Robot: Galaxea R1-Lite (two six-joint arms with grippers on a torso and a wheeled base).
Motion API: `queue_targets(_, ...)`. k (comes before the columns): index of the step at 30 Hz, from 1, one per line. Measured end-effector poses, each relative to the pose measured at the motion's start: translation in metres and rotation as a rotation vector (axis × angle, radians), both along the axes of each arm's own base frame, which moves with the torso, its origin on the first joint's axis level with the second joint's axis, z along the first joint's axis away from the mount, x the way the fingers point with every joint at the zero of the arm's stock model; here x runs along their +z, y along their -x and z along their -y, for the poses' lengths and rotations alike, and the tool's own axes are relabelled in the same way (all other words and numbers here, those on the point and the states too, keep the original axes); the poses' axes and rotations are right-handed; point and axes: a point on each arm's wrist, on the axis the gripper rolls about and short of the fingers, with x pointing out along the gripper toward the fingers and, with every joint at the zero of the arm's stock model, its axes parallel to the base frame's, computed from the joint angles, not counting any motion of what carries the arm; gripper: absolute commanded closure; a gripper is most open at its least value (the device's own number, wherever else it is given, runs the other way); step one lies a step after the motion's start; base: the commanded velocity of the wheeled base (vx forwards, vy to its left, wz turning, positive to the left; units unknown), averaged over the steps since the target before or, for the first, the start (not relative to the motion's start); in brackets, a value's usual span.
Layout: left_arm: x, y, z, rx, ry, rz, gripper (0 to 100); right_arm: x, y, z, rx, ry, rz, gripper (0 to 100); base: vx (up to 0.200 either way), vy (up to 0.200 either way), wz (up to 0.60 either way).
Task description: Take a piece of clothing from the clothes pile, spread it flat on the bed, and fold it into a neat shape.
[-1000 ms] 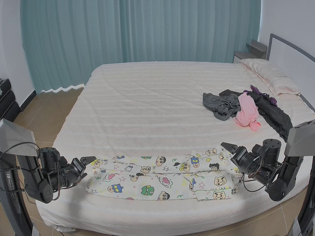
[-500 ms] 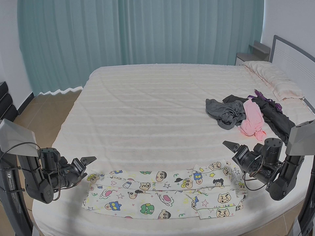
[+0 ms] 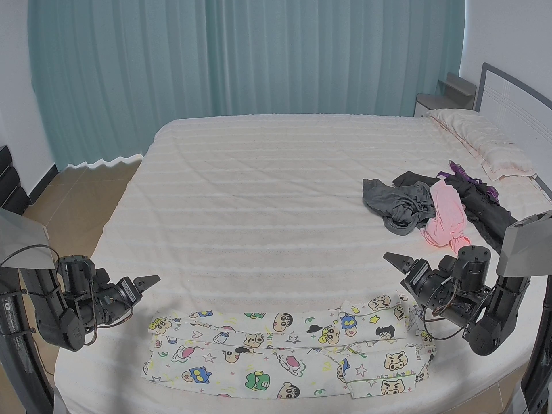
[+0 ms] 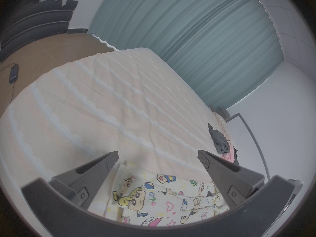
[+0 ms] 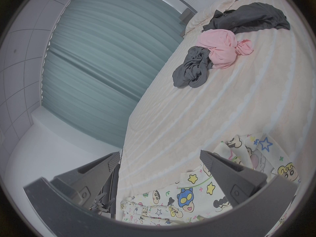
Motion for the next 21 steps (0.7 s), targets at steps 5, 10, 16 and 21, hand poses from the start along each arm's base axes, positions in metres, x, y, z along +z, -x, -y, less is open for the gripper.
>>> queue_targets(5, 0.001, -0.014, -0.001, -0.054, 0.014, -0.118, 0, -0.004, 0.0, -0.001, 0.004, 0.004, -0.012, 0, 0.0, 0.0, 0.0)
queue_targets(10, 0.009, -0.029, 0.0, -0.161, 0.037, -0.227, 0, -0.009, 0.0, -0.002, 0.003, 0.009, -0.032, 0, 0.0, 0.0, 0.0)
queue_targets(16, 0.017, -0.042, 0.003, -0.354, -0.061, -0.246, 0, -0.017, 0.001, -0.003, 0.008, 0.018, -0.06, 0, 0.0, 0.0, 0.0)
queue_targets(21, 0.014, -0.052, 0.008, -0.414, -0.107, -0.239, 0, -0.026, 0.003, -0.007, 0.021, 0.029, -0.091, 0, 0.0, 0.0, 0.0)
